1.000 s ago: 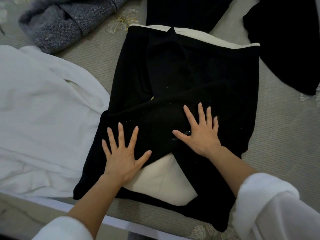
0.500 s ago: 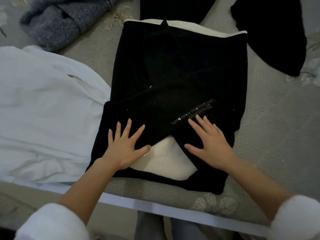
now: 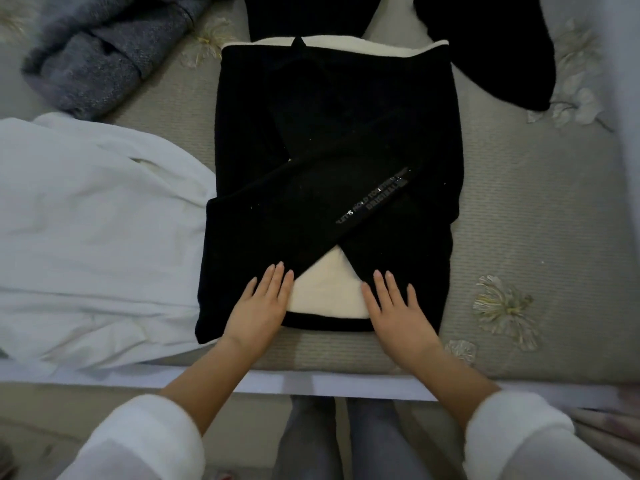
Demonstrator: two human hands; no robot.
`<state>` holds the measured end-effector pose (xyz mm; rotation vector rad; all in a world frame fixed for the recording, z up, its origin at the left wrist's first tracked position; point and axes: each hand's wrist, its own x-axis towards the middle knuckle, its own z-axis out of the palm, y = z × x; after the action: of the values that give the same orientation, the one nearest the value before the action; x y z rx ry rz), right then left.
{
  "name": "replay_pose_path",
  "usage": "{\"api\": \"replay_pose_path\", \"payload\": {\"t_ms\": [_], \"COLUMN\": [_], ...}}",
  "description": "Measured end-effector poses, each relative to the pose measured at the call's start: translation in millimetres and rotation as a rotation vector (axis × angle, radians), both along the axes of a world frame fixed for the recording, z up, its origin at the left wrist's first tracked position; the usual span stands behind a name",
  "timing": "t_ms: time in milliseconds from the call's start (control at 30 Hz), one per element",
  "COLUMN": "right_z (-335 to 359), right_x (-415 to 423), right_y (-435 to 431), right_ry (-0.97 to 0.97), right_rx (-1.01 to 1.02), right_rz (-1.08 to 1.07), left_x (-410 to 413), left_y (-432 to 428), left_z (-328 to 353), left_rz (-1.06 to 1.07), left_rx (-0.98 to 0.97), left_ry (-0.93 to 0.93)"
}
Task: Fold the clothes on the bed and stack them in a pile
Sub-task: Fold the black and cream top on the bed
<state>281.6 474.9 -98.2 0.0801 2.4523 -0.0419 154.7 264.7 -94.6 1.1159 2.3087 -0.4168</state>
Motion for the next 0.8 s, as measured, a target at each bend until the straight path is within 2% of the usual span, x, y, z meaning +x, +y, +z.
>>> {"api": "replay_pose_path", "payload": {"t_ms": [133,333,433,567,700,800], "right_z": [37,112,145,171,172,164], "right_x": [-37,-54,-49,-35,-18,-12], "right_y": [14,48,57,63,58,60], "right_ry": [-0.002,0.055,-0.096,-0.364,-0.686,-0.764], "right_rx": [-0.097,-0.174,-0.308,-0.376,-0.39,-0.382], "right_rz": [-0.161,-0.253,-0.288,-0.36,-0.381,-0.373], "left_x": [-22,-49,-49,-35,-12,-13], "left_y": [18,30,34,36,37,44], "left_z": [28,104,140,165,171,166], "left_rz": [0.035,0.093,0.1,0.089,0.047,0.113], "left_rx": [0.057,0.146,0.104,0.022,-0.219,-0.353], "left_ry": [-0.057,-0.25,-0.446,-0.666,-0.873,-0.975]}}
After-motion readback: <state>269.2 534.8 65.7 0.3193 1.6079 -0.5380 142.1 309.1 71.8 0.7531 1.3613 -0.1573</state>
